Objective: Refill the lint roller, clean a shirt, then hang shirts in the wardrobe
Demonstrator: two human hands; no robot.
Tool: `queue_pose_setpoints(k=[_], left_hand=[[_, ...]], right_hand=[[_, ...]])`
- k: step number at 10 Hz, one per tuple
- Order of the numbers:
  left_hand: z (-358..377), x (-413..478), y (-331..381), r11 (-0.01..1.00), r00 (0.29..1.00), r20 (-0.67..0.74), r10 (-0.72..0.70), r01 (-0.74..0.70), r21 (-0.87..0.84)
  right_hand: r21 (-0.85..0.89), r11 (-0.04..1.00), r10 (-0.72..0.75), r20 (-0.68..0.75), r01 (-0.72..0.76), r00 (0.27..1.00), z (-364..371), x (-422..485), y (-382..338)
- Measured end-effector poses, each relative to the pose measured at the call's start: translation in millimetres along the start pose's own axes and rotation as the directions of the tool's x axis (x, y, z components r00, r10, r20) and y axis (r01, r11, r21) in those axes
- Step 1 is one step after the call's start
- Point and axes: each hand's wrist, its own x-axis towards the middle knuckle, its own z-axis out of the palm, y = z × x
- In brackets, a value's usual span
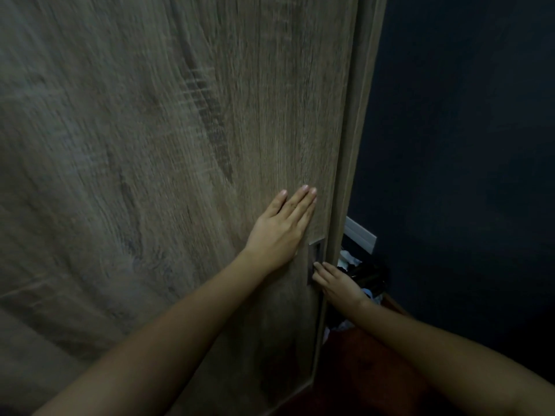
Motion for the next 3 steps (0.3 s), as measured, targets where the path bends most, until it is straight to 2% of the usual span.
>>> queue_pose_setpoints(k=[2,3], left_hand=[[-25.9,3.3,0.3,0.978,0.998,0.010,-0.068,0.069,-0.197],[-44.7,-14.9,-0.8,0.934,0.986,0.099,-0.132,0.157,-0.321]], right_hand=[[0.048,0.999,-0.011,0.013,0.011,1.000,6.1,-8.0,6.9],[0.193,0.980,0.035,0.062,-0.047,0.997,4.9,-25.2,6.0]])
